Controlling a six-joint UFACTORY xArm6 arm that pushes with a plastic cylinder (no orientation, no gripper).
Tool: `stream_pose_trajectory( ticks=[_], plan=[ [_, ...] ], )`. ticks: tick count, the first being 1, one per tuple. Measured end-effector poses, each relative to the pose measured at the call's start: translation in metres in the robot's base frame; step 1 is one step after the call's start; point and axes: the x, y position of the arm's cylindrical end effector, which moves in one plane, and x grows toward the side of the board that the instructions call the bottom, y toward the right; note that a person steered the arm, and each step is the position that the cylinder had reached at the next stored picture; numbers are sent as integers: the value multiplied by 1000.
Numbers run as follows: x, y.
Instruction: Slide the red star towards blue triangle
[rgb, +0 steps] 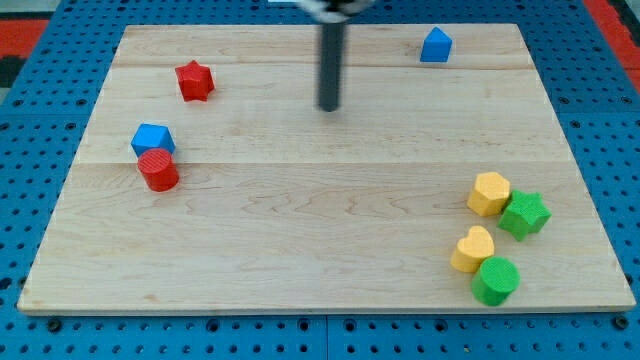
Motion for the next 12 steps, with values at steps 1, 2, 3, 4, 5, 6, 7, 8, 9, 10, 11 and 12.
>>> stream_pose_trajectory(
  ticks=[1,2,3,4,5,6,7,8,9,10,11,12],
  plan=[
    [-18,-44],
    [-27,-60],
    [-27,-82],
    [-23,-96],
    [-23,-115],
    [-23,-147],
    [-23,-153],
    [-23,-171],
    [-26,-184],
    [-28,-230],
    [-61,-198],
    [-61,-112]
  ],
)
